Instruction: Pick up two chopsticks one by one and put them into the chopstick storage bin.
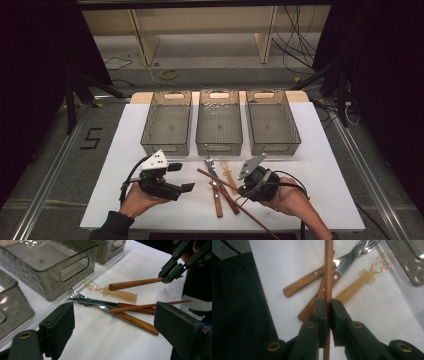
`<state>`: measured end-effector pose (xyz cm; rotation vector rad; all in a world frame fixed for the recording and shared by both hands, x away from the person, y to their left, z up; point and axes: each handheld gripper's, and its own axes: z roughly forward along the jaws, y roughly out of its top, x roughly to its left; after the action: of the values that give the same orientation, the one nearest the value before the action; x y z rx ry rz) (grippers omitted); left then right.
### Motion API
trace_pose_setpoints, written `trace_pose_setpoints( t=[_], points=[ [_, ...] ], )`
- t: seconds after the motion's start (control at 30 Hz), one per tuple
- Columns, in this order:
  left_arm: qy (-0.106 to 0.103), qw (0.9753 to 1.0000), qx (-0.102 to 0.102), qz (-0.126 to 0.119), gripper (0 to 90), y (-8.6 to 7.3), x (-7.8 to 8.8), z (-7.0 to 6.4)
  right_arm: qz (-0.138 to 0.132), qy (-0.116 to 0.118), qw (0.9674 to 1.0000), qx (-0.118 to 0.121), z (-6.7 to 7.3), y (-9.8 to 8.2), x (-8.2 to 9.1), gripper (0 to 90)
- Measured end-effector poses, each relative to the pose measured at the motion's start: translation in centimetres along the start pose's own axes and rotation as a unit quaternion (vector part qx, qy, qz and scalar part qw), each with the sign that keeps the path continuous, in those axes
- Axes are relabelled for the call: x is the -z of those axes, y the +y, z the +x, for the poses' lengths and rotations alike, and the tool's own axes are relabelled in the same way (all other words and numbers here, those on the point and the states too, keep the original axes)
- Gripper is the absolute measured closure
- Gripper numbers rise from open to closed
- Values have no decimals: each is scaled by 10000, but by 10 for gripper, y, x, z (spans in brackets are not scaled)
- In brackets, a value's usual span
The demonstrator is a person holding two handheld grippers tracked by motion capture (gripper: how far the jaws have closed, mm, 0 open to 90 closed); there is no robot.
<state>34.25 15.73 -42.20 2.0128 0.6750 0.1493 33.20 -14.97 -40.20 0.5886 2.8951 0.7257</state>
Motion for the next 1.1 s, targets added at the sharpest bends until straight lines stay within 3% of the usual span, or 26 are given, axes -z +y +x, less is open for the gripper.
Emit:
trace_pose_setpoints(
  t=[0.1, 0.3, 0.43, 0.57, 0.67, 0.83, 0.9, 1.1],
  points=[
    [1, 9998, -183, 93, 167, 7, -4, -2, 9, 13, 9998, 189, 3, 4, 1, 849],
    [-190, 9983, -471, 297, 171, 19, -7, -5, 92, 9, 9990, 444, 6, 6, 2, 849],
    [-330, 9967, -605, 439, 188, 22, -10, -8, 127, 33, 9973, 719, 10, 7, 2, 849],
    [-335, 9937, -857, 637, 206, 24, -13, -13, 185, 23, 9964, 827, 12, 8, 1, 849],
    [-473, 9900, -1051, 815, 228, 25, -16, -18, 194, 23, 9959, 880, 13, 9, 1, 849],
    [-486, 9846, -1285, 1078, 269, 24, -24, -24, 212, 61, 9944, 1033, 16, 9, 0, 849],
    [-602, 9826, -1367, 1102, 350, 24, -25, -25, 242, 133, 9931, 1136, 19, 10, 1, 849],
    [-795, 9741, -1580, 1409, 422, 23, -29, -30, 265, 160, 9910, 1299, 23, 11, 0, 849]
  ],
)
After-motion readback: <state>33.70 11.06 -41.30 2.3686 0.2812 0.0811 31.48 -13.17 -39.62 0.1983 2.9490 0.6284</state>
